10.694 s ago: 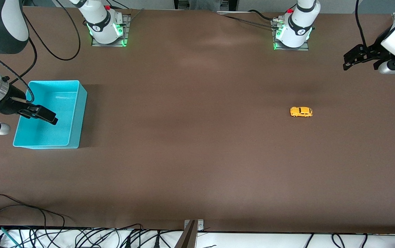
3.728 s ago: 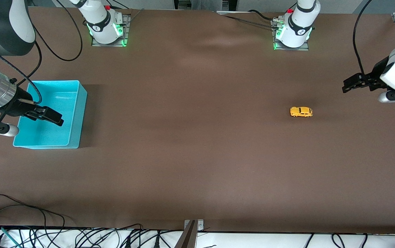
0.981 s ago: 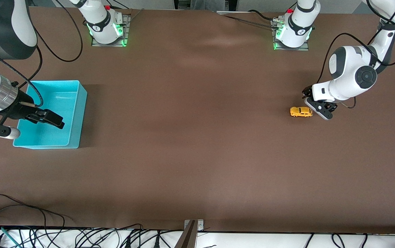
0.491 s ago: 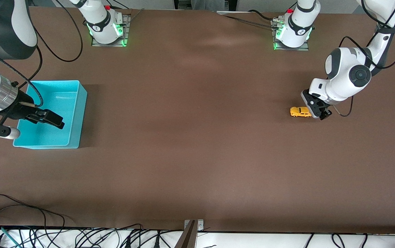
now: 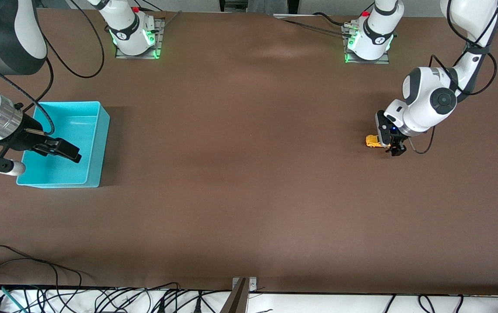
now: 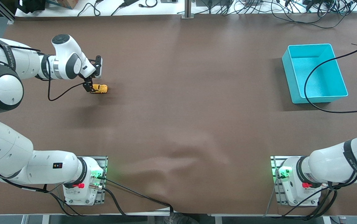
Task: Wind up and store yellow beetle car
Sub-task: 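Lower the left gripper and close it on the yellow car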
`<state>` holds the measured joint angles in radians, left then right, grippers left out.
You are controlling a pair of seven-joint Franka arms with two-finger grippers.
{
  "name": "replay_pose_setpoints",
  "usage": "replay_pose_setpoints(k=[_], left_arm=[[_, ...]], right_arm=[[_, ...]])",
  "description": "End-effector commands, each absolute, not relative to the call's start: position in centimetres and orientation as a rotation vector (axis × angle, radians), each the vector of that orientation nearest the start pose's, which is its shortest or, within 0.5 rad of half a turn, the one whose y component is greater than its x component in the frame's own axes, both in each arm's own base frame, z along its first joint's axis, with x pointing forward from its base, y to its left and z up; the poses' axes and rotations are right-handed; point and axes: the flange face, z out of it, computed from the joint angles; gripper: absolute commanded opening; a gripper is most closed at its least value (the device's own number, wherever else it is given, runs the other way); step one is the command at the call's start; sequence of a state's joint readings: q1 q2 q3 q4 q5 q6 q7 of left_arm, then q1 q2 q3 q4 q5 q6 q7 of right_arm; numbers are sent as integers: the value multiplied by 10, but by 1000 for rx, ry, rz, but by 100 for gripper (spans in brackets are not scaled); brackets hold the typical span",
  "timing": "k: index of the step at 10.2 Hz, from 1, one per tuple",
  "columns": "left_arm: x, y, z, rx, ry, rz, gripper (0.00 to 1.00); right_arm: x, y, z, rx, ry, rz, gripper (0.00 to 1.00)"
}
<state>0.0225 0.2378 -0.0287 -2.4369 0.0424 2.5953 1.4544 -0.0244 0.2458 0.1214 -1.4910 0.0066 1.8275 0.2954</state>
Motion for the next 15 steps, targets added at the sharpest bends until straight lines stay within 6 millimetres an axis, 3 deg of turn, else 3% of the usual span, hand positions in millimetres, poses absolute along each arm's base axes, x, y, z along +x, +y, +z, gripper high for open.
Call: replay_pose_setpoints(k=[1,4,5,7,10,14,15], left_arm=[[479,-10,193,-2257,2230,125,99],[480,-16,191,-2238,2236,106,98],[480,-15,190,-2224,2250,105,89],[482,-14,183,-2172,2292,84,61],[481,-9,179,-2189,2280,79,58],[483,-12,183,-2161,2294,74,1],[483,-13,183,-2119,2333,74,0]], right_arm=[[644,56,543,-3045,315,-138,100],[644,56,543,-3046,315,-136,100],[644,55,543,-3046,315,-138,100],[644,55,543,-3046,315,-136,100],[644,55,543,-3046,315,-138,100],[644,55,542,-3044,318,-135,100],[644,55,542,-3044,318,-135,100]])
